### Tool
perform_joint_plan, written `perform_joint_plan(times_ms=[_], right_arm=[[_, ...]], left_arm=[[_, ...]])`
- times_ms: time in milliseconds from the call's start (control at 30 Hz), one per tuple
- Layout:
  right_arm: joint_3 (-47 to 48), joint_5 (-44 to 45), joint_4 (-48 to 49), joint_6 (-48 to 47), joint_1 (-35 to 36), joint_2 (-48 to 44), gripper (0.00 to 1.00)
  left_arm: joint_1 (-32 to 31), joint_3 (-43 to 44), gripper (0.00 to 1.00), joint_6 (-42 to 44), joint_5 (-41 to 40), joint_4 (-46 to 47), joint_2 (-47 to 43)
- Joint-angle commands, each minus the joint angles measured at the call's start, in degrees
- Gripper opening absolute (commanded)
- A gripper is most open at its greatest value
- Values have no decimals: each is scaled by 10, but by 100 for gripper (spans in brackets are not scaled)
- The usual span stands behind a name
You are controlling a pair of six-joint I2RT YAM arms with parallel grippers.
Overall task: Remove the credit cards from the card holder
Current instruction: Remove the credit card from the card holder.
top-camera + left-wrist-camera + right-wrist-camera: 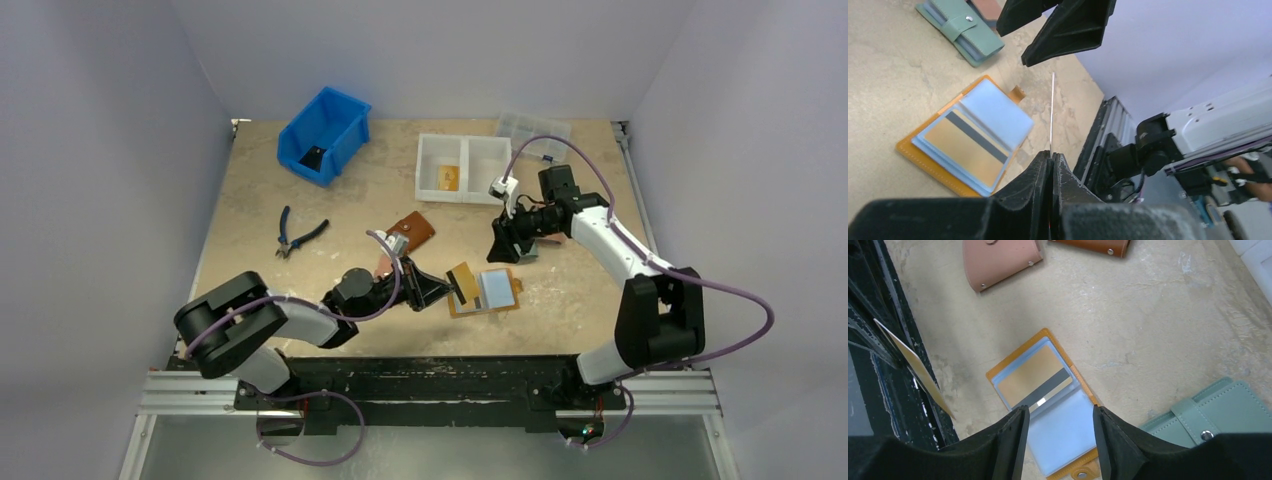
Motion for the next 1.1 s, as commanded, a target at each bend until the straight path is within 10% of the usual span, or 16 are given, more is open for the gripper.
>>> perform_joint_plan(times_ms=[0, 467, 1067], right_arm=[[-15, -46, -4, -54, 0, -29, 58], [-43, -246, -237, -463, 0, -77, 71], [-58, -250, -334, -631, 1, -67, 83]], left_arm=[[-12, 25, 0, 97, -23, -147, -67], [-97, 68, 0, 247, -126, -334, -157], [-218, 148, 0, 384, -267, -432, -112]])
